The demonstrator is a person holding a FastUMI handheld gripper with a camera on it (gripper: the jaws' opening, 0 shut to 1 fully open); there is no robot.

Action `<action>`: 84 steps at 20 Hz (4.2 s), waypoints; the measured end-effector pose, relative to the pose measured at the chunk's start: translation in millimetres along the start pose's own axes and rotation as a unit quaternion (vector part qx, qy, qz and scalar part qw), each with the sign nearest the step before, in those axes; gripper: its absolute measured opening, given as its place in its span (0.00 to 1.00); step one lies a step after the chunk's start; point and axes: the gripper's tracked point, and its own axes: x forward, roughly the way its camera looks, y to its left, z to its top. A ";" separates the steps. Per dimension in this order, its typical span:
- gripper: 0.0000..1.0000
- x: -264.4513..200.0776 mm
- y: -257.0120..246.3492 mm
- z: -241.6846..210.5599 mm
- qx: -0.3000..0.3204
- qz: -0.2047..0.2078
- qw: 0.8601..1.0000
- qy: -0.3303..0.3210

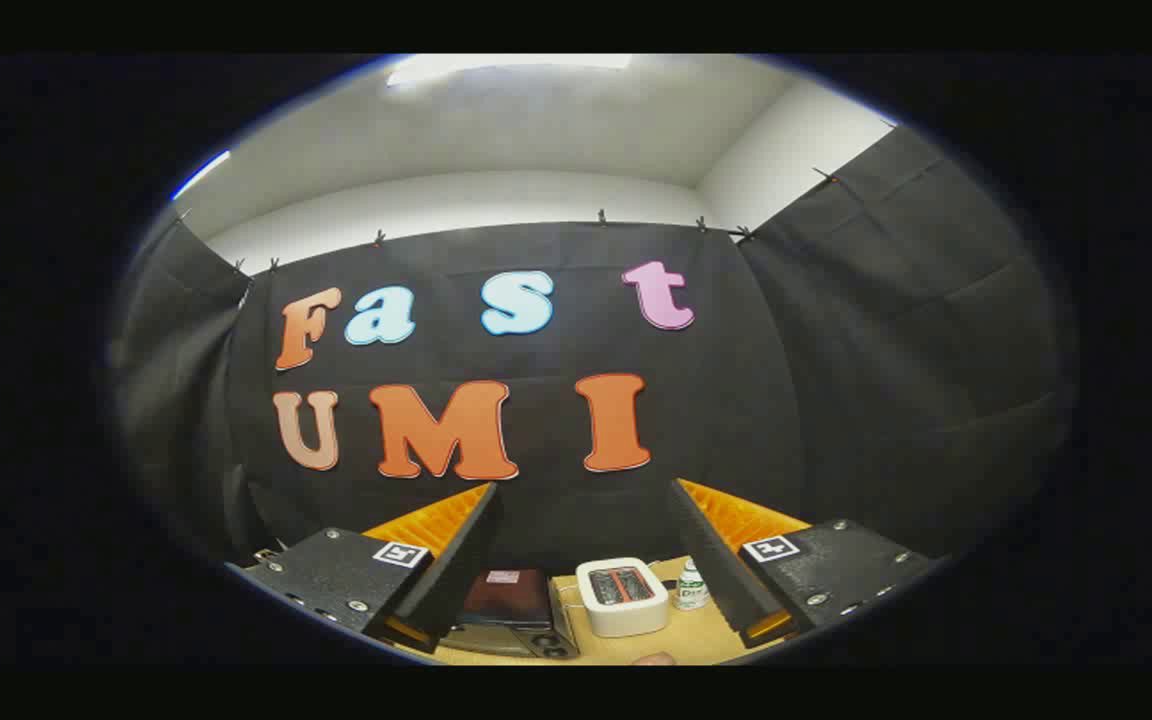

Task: Open the toaster oven, put the food inside, and close the toaster oven door.

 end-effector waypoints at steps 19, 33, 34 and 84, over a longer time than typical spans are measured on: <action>0.98 4.1 59.6 -22.7 -0.011 0.056 0.998 0.029; 0.99 5.2 164.4 -160.5 -0.010 0.135 0.975 0.177; 0.99 3.1 174.1 -174.6 -0.012 0.143 0.971 0.190; 0.75 -192.0 188.1 -420.3 0.008 0.134 0.802 0.583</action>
